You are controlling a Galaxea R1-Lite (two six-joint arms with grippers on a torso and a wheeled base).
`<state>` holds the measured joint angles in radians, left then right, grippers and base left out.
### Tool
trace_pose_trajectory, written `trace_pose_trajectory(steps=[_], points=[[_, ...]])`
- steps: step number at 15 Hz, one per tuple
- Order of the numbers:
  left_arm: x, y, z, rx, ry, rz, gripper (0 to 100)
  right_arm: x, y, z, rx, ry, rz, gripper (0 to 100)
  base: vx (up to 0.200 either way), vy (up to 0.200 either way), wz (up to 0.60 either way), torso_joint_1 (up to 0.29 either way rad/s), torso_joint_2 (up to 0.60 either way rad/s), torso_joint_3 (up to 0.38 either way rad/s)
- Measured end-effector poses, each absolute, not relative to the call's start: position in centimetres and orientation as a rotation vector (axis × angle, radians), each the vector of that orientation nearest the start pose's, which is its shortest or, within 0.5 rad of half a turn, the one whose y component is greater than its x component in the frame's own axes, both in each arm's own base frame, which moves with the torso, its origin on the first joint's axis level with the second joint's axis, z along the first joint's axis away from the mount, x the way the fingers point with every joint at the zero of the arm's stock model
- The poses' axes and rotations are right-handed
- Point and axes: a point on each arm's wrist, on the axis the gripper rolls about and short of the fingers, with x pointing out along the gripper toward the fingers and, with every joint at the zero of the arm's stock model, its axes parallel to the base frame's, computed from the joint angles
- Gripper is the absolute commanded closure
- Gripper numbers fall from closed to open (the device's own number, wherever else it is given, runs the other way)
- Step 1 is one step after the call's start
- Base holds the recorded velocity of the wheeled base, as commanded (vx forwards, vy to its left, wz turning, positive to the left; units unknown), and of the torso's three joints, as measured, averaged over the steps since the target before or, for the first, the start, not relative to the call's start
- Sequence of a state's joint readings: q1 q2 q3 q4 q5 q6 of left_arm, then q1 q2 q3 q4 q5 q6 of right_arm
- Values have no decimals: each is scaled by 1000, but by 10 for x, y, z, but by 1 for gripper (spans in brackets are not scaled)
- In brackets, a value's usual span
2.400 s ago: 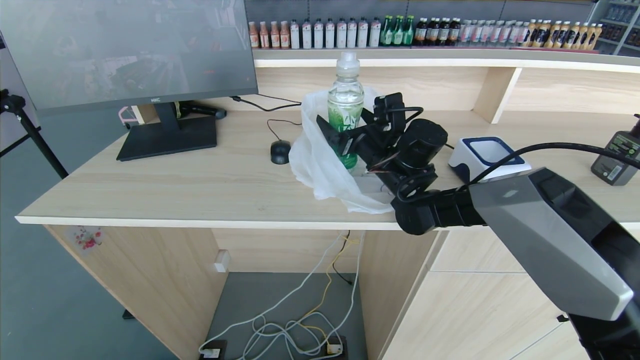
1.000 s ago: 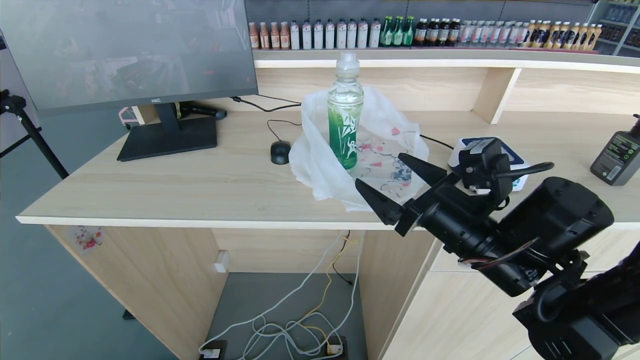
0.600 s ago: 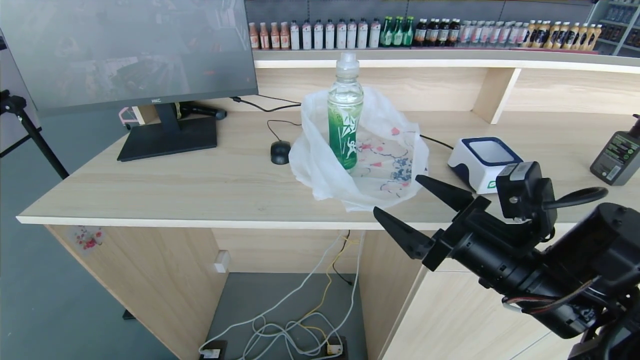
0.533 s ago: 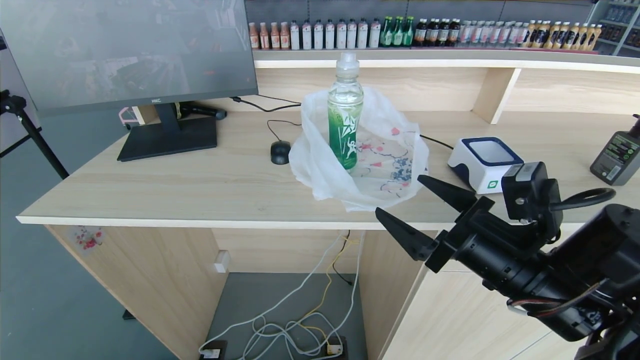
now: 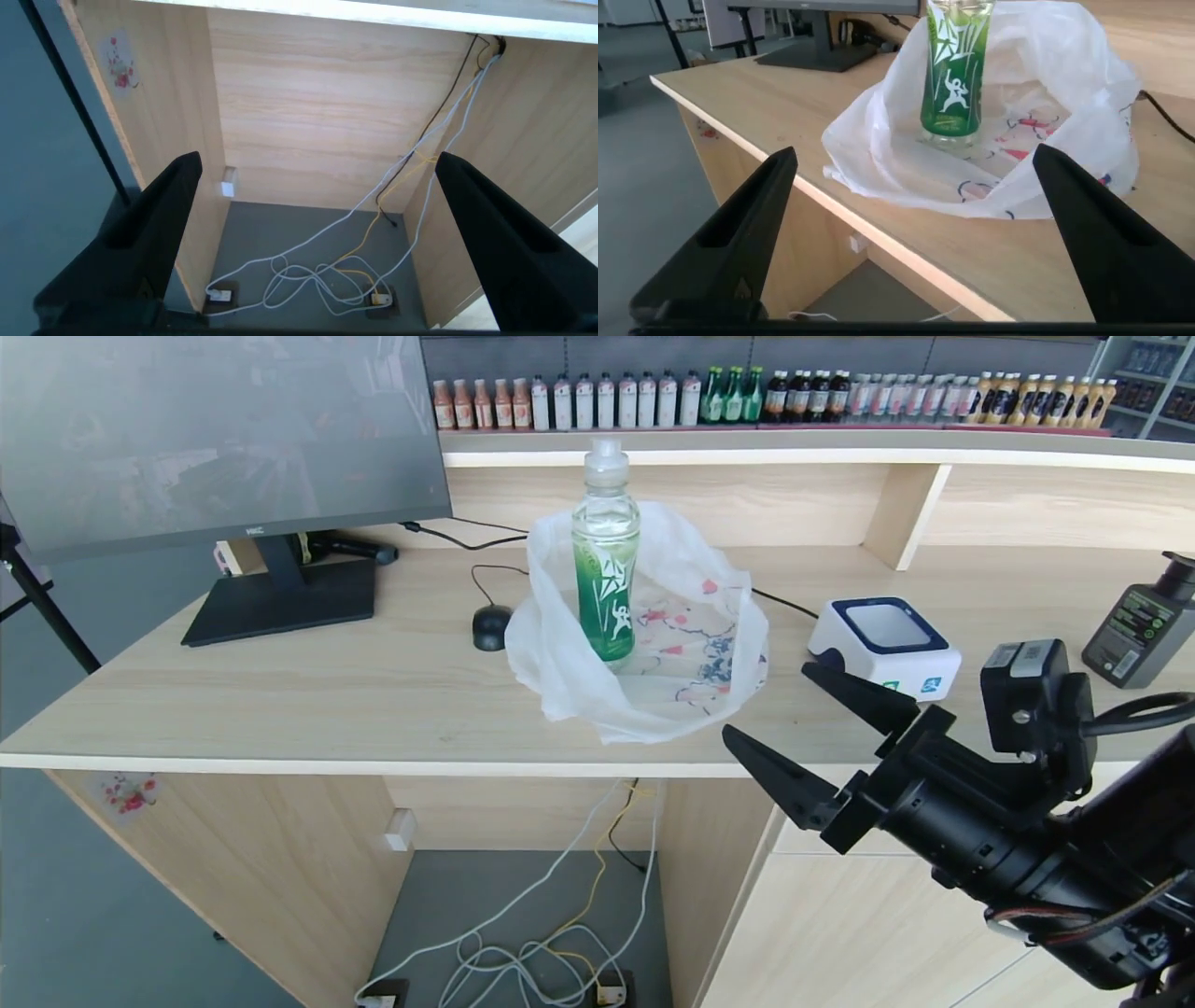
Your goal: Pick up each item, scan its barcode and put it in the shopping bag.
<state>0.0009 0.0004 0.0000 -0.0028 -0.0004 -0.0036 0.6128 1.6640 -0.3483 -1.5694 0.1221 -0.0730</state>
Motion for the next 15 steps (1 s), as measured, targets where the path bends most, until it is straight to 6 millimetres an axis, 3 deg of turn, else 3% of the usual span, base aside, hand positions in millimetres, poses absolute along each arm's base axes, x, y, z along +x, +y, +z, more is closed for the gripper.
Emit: trace_pose_trajectory(steps=[15], points=[[-23,0,76,-15,-2,1,0,191,133,191,-7,-355,696,0,0,-200,0,2,1,2]])
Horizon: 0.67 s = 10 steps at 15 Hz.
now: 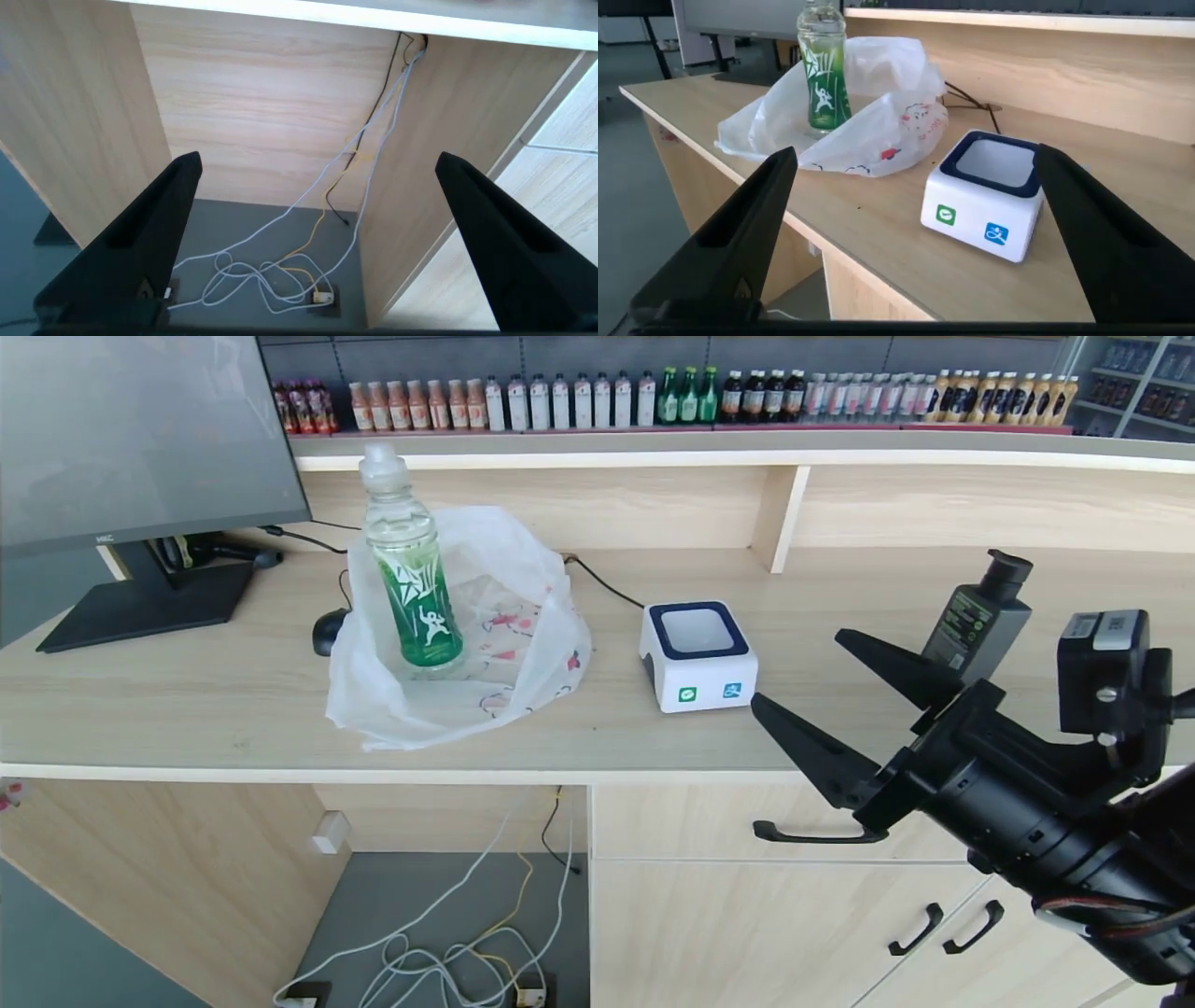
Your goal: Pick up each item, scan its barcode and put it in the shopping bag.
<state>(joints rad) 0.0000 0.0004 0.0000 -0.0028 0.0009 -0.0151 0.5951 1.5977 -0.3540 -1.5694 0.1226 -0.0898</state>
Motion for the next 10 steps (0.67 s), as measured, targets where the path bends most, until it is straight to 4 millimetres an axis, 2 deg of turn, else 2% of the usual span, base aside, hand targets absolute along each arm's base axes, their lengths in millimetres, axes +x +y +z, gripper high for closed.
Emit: trace_pose_trajectory(steps=[7,10], points=[[-23,0,76,-15,-2,1,0,194,125,191,-15,-351,661,0,0,-200,0,2,-1,3],[-23,0,76,-15,-2,1,0,206,111,190,-29,-344,586,0,0,-200,0,2,-1,2]])
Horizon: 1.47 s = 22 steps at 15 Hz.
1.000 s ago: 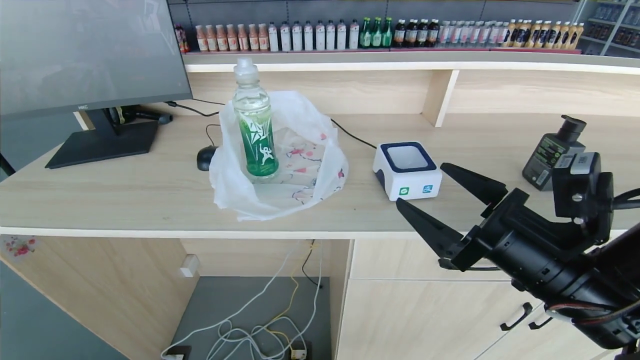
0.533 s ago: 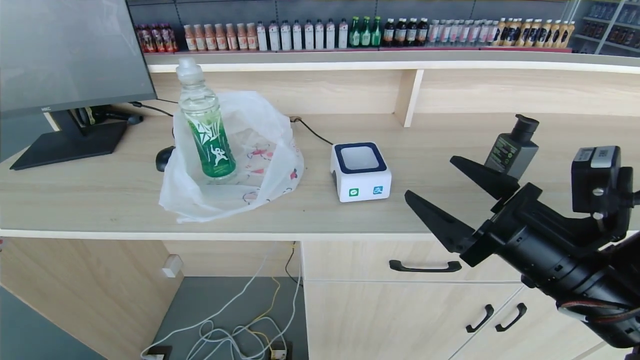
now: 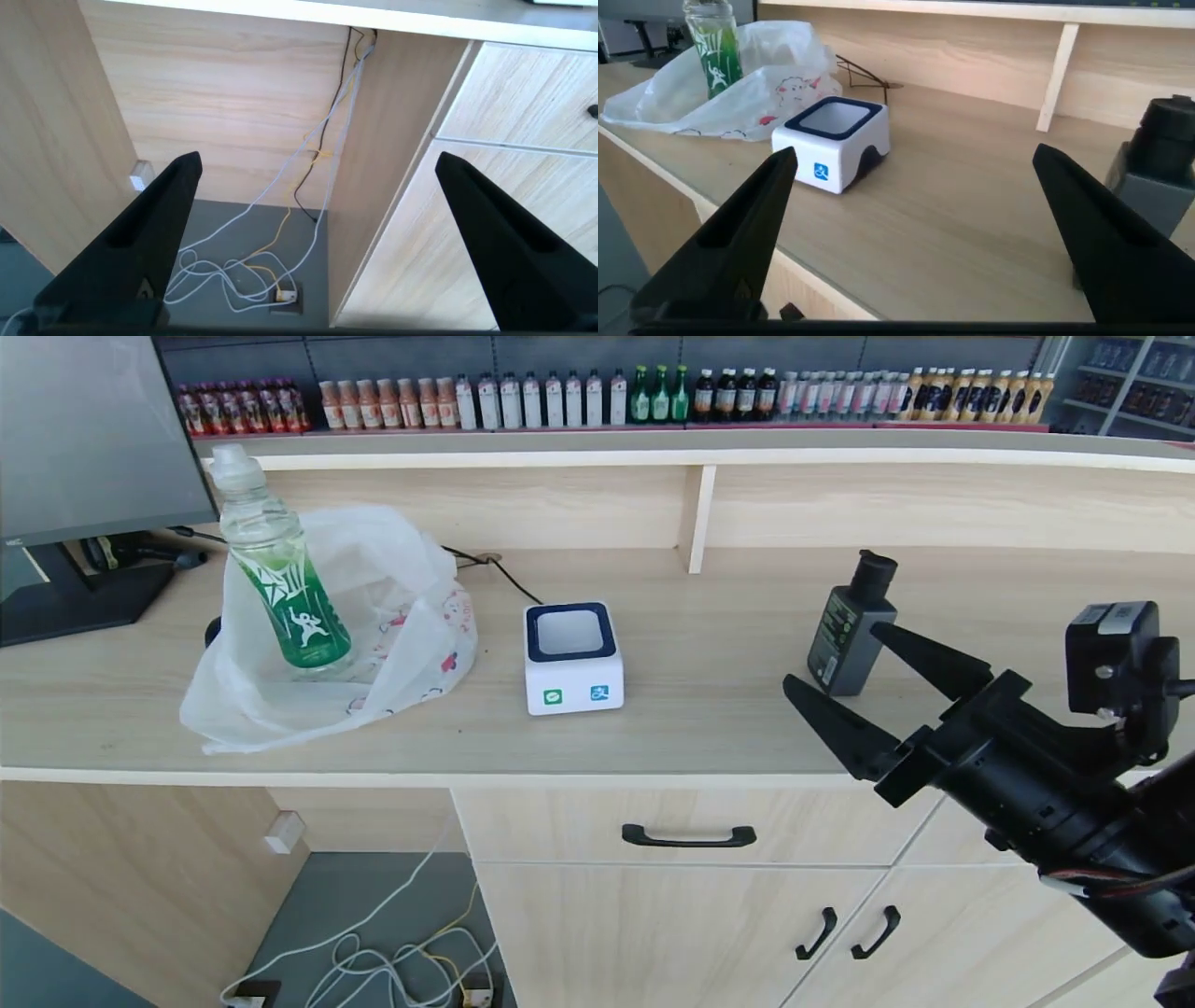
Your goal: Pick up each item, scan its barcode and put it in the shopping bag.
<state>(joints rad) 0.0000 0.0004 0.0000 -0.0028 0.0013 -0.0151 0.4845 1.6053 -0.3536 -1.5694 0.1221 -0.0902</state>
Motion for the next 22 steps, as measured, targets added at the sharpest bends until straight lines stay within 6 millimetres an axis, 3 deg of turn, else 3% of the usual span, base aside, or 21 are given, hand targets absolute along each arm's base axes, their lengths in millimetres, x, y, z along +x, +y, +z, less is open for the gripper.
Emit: trace_pose_trajectory(steps=[8,11,17,22], points=[[-23,0,76,-11,-2,0,0,255,92,195,-66,-378,403,0,0,-25,0,1,0,0],[-23,0,76,-10,-2,-1,0,268,95,198,-65,-400,377,0,0,0,0,0,0,0],[-23,0,76,3,-2,0,0,277,103,205,-2,-373,389,0,0,0,0,0,0,0],[-23,0,76,3,-2,0,0,291,106,231,-5,-280,354,0,0,0,0,0,0,0]])
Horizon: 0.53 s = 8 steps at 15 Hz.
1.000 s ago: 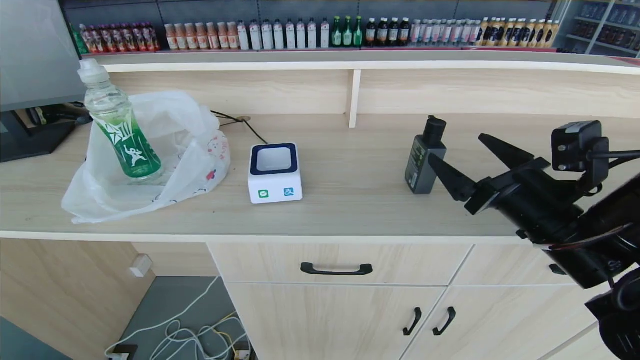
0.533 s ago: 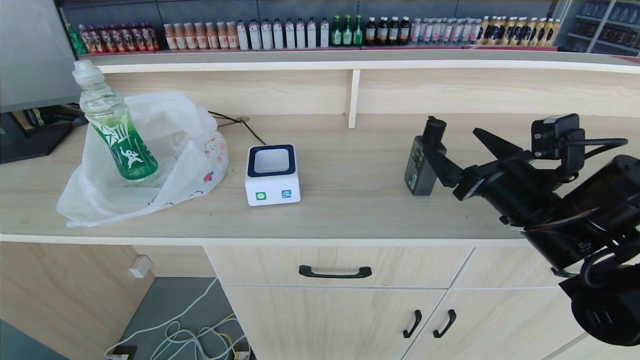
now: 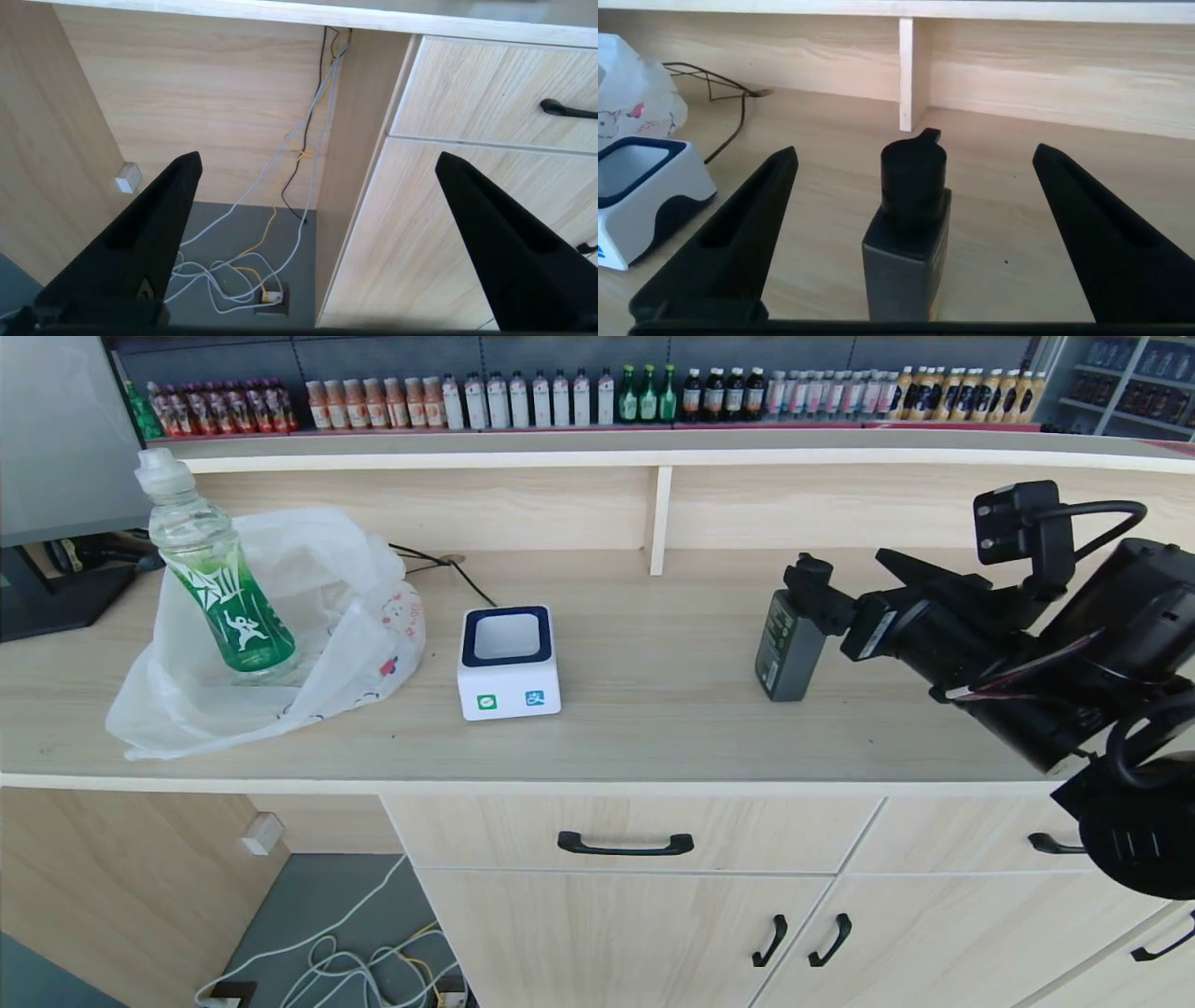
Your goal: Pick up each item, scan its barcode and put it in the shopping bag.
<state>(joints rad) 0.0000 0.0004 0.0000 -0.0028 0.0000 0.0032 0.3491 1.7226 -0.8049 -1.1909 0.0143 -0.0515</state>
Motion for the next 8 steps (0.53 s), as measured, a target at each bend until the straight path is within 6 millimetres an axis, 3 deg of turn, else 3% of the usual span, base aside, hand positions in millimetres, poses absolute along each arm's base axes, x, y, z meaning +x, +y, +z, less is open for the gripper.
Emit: trace_pose_trajectory(steps=[4,8], points=[[-23,0,76,3,-2,0,0,299,112,237,16,-268,334,0,0,0,0,0,0,0],[-23,0,76,3,-2,0,0,312,123,219,65,-216,282,0,0,0,0,0,0,0]])
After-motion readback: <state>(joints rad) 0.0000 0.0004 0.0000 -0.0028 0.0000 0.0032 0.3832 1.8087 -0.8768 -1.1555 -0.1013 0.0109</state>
